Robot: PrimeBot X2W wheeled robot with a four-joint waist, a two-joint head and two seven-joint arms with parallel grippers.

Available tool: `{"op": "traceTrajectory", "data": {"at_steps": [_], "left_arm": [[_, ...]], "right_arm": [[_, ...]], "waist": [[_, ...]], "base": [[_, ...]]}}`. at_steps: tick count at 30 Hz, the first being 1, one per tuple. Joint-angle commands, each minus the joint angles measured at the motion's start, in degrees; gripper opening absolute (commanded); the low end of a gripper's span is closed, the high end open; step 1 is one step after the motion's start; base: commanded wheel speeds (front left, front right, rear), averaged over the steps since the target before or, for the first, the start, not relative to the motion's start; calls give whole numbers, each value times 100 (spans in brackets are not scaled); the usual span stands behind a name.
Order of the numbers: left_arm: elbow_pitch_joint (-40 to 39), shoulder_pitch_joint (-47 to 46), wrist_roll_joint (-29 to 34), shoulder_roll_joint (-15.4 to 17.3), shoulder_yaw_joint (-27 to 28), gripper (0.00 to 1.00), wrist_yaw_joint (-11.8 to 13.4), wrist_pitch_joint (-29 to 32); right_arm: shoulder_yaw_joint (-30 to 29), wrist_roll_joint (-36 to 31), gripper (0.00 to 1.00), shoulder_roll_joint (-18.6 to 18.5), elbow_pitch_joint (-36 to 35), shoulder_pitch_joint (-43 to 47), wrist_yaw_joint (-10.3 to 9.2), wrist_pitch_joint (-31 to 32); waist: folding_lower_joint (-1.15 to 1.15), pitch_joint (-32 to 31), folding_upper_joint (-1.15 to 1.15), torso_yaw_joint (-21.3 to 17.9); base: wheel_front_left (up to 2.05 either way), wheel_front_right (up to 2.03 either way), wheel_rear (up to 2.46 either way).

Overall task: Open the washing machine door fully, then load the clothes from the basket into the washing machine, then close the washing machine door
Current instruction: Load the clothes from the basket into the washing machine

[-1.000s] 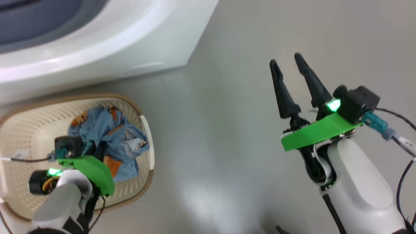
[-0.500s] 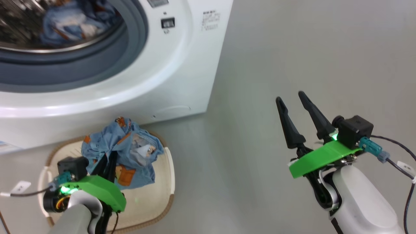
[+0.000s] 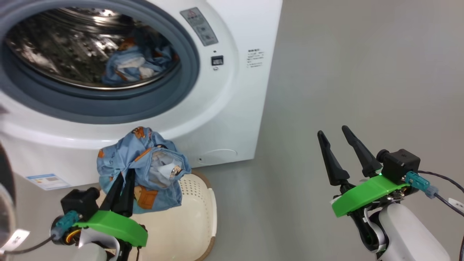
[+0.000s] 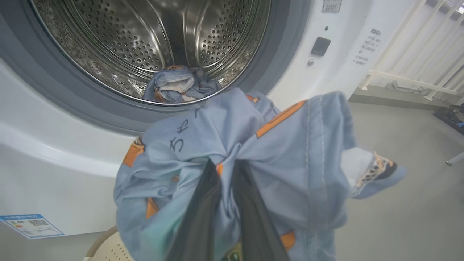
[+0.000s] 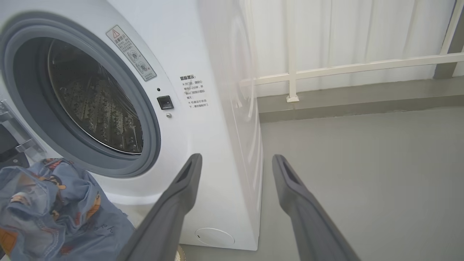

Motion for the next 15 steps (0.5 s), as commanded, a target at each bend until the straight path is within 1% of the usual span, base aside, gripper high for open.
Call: {"op": "traceTrajectory", "data": {"at_steps": [1, 8, 15], "left_arm": [[-223, -15, 78, 154, 235, 0, 60, -75], [-1341, 381, 262, 166, 462, 0, 428, -75], [-1809, 634, 257, 225, 462, 0, 600, 37]], "right_arm": [[61, 91, 100, -49, -118, 48, 26, -46], [14, 83, 100, -132, -125, 152, 26, -46], [31, 84, 100, -163, -104, 187, 26, -46]], "waist": [[0, -167, 0, 176], [0, -294, 0, 329], [0, -385, 0, 359]], "base": [[0, 0, 0], [0, 0, 0], [0, 0, 0]]}}
